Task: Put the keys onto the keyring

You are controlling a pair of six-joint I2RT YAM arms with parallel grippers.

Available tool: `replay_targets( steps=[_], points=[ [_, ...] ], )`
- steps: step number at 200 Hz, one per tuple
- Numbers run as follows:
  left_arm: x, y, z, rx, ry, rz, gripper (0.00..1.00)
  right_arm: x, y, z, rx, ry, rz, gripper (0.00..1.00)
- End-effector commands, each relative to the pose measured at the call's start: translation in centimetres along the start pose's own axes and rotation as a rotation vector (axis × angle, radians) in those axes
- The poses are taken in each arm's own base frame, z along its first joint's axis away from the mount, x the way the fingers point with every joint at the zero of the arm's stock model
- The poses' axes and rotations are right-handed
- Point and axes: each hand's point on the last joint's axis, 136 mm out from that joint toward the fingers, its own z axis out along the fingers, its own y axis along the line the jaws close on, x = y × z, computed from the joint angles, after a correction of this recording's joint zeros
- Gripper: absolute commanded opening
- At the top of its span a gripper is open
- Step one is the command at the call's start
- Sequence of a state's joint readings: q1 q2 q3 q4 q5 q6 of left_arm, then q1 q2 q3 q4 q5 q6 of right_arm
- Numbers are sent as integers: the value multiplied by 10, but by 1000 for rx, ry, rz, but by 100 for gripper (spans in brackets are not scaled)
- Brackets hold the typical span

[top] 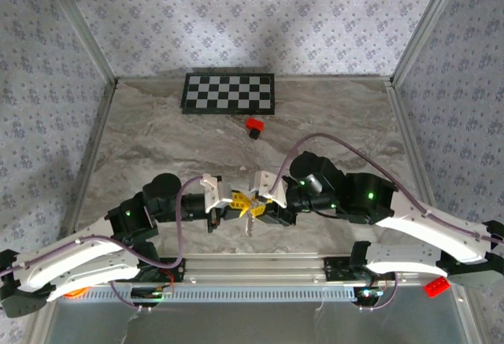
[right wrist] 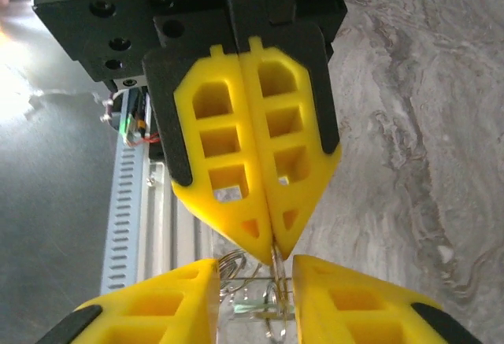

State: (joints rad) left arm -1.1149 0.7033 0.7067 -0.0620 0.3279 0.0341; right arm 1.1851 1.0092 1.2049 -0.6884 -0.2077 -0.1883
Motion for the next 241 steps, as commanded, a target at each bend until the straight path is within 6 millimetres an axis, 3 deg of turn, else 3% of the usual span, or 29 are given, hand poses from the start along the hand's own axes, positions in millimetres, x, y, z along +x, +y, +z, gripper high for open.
replay_targets(
  steps=[1, 46, 92, 129, 165, 213, 241],
  points=[
    [-42, -13, -11, 59, -171, 37, 0, -6, 5, -7, -15, -83, 37, 34],
    [-56, -24, -16, 119, -236, 44, 0, -21, 2, -17, 5, -209, 42, 33],
    [-57, -27, -17, 134, -256, 39, 0, -36, 6, -30, -7, -296, 38, 33],
    [-56, -27, -16, 141, -262, 34, 0, -35, 10, -27, -27, -303, 34, 31],
    [-57, -27, -15, 142, -266, 37, 0, -32, 9, -26, -19, -300, 32, 23],
    [-57, -28, -14, 147, -278, 33, 0, -28, 7, -31, 3, -306, 32, 29],
    [-59, -28, -14, 153, -284, 32, 0, -26, 7, -33, 11, -320, 36, 26]
  ],
)
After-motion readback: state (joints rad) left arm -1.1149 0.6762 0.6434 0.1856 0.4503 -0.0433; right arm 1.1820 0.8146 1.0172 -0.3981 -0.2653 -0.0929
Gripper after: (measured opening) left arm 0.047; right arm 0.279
